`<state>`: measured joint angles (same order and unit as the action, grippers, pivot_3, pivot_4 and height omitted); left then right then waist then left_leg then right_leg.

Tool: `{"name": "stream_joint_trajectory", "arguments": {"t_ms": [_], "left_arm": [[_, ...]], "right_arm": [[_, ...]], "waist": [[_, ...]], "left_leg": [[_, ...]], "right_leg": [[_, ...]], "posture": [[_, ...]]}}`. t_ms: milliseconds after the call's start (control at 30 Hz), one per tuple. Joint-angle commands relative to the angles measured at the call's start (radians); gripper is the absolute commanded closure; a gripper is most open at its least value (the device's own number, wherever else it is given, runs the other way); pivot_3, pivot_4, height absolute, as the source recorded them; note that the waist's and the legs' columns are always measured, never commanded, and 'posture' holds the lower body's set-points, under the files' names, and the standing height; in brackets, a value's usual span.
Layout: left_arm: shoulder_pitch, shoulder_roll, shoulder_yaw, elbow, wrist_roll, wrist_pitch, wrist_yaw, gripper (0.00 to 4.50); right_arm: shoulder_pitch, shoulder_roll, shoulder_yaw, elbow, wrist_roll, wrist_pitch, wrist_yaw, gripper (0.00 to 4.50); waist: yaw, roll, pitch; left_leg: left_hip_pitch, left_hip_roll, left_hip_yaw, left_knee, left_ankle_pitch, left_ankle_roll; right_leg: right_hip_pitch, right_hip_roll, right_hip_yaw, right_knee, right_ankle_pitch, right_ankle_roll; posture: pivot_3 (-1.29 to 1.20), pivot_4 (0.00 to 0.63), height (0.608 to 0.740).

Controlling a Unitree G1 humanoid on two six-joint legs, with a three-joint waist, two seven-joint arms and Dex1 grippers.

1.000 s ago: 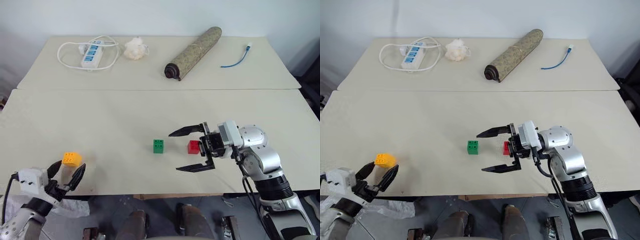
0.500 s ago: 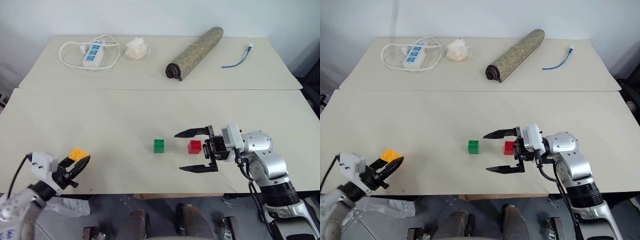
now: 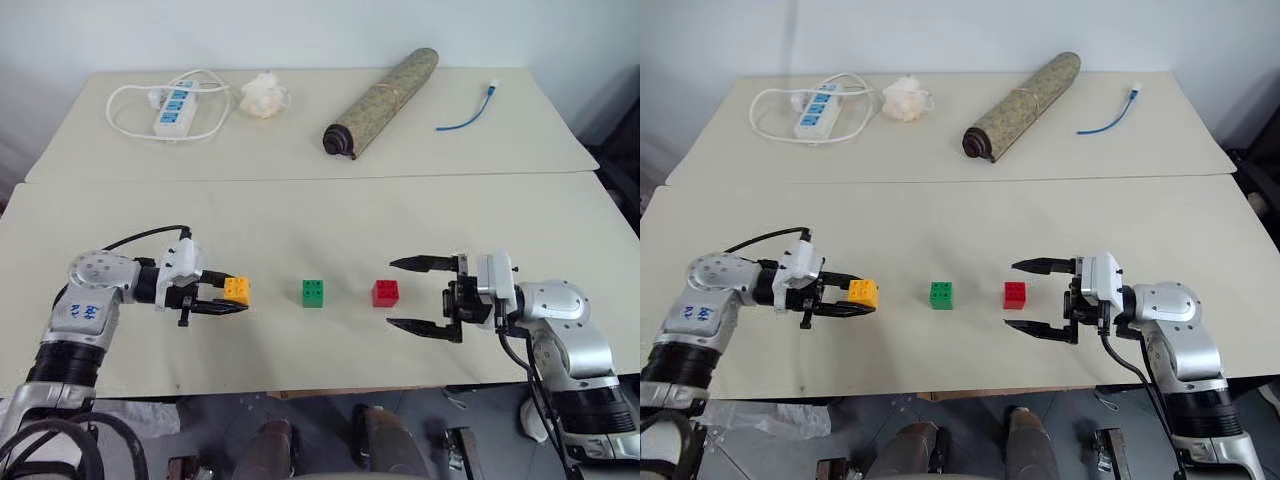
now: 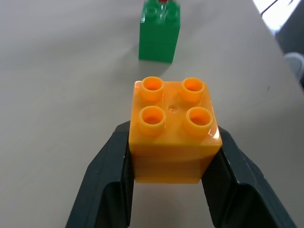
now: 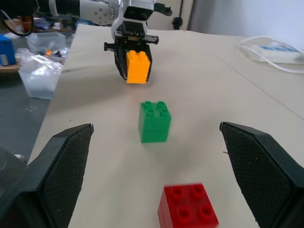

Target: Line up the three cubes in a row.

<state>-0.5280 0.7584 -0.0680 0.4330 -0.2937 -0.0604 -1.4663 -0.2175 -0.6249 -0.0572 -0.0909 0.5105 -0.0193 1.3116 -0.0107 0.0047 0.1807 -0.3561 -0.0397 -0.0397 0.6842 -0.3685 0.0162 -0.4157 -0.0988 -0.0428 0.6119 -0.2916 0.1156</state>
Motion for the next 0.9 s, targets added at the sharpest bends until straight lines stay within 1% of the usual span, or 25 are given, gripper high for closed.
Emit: {"name": "stream_joint_trajectory", "arguments": {"t_ms": [33, 133, 233, 300, 400, 533, 633, 700, 767, 833, 900], "left_arm": [[-0.064, -0.027, -0.019, 0.091, 0.026, -0.074, -0.055, 2.98], [-0.094, -0.052, -0.024, 0.145, 0.035, -0.099, -0.073, 2.98], [-0.093, -0.059, -0.028, 0.152, 0.017, -0.067, -0.102, 2.98], [-0.096, -0.060, -0.020, 0.162, 0.025, -0.065, -0.071, 2.25], [-0.100, -0.066, 0.014, 0.171, 0.028, -0.106, -0.005, 1.48], [-0.047, -0.037, 0.096, 0.102, -0.026, -0.083, 0.038, 0.22], [0.072, 0.033, 0.193, -0.031, -0.089, -0.004, 0.052, 0.22], [0.193, 0.093, 0.287, -0.132, -0.137, 0.045, 0.066, 0.22], [0.288, 0.132, 0.353, -0.214, -0.140, 0.067, 0.111, 0.22], [0.350, 0.146, 0.426, -0.280, -0.162, 0.111, 0.173, 0.22], [0.383, 0.157, 0.477, -0.331, -0.168, 0.160, 0.235, 0.22]], "right_arm": [[0.043, -0.016, -0.044, -0.064, 0.004, -0.022, -0.030, 0.00], [0.083, -0.017, -0.058, -0.083, 0.004, -0.027, -0.045, 0.00], [0.098, -0.027, -0.055, -0.052, -0.004, -0.048, -0.019, 0.00], [0.091, -0.029, -0.050, -0.034, -0.008, -0.057, -0.013, 0.00], [0.079, -0.021, -0.042, -0.019, -0.010, -0.062, -0.018, 0.00], [0.077, -0.011, -0.033, -0.013, 0.003, -0.061, -0.012, 0.00], [0.062, -0.015, -0.034, 0.003, 0.033, -0.031, 0.011, 0.00], [0.029, -0.025, -0.030, 0.030, 0.034, -0.024, 0.034, 0.00], [-0.003, -0.037, -0.030, 0.054, 0.024, -0.017, 0.044, 0.00], [-0.046, -0.062, -0.035, 0.093, 0.008, -0.012, 0.058, 0.00], [-0.080, -0.093, -0.032, 0.114, 0.000, 0.000, 0.082, 0.00]], "waist": [[0.008, 0.000, 0.000], [0.013, 0.000, 0.000], [0.012, 0.000, 0.000], [0.012, 0.000, 0.000], [0.012, 0.000, 0.000], [0.011, 0.000, 0.000], [0.000, 0.000, 0.000], [-0.006, 0.000, 0.000], [-0.012, 0.001, 0.001], [-0.007, 0.002, 0.001], [0.010, 0.002, 0.002]], "left_leg": [[0.000, 0.000, 0.000, 0.001, 0.000, 0.000], [0.000, 0.000, -0.001, 0.003, 0.000, 0.000], [0.000, 0.000, -0.001, 0.004, 0.000, 0.001], [0.000, 0.000, -0.001, 0.005, 0.000, 0.001], [0.000, 0.000, -0.002, 0.006, 0.000, 0.001], [0.000, 0.000, -0.002, 0.007, 0.000, 0.000], [0.000, 0.001, -0.002, 0.006, 0.000, 0.000], [0.000, 0.002, -0.002, 0.006, -0.001, -0.001], [0.000, 0.003, -0.003, 0.006, -0.001, -0.001], [0.000, 0.002, -0.005, 0.006, -0.001, -0.001], [0.000, 0.000, -0.005, 0.006, 0.000, 0.000]], "right_leg": [[0.001, 0.000, 0.000, 0.000, 0.000, 0.000], [0.002, -0.001, 0.000, 0.000, 0.000, 0.001], [0.002, -0.001, 0.000, 0.001, 0.001, 0.001], [0.002, -0.001, 0.000, 0.001, 0.001, 0.001], [0.002, -0.001, 0.000, 0.002, 0.001, 0.001], [0.002, -0.002, 0.000, 0.003, 0.001, 0.001], [0.002, -0.006, 0.000, 0.003, 0.001, 0.001], [0.002, -0.006, 0.001, 0.002, 0.000, 0.001], [0.002, -0.006, 0.003, 0.002, 0.000, 0.000], [0.003, -0.008, 0.006, 0.000, 0.000, 0.000], [0.004, -0.010, 0.006, -0.001, 0.000, 0.000]], "posture": [[0.00, 0.150, 0.740], [0.00, 0.150, 0.740], [0.00, 0.150, 0.740], [0.00, 0.150, 0.740], [0.00, 0.150, 0.740], [0.00, 0.150, 0.740], [0.00, 0.150, 0.740], [0.00, 0.150, 0.740], [0.00, 0.150, 0.740], [0.00, 0.150, 0.740], [0.00, 0.150, 0.740]]}}
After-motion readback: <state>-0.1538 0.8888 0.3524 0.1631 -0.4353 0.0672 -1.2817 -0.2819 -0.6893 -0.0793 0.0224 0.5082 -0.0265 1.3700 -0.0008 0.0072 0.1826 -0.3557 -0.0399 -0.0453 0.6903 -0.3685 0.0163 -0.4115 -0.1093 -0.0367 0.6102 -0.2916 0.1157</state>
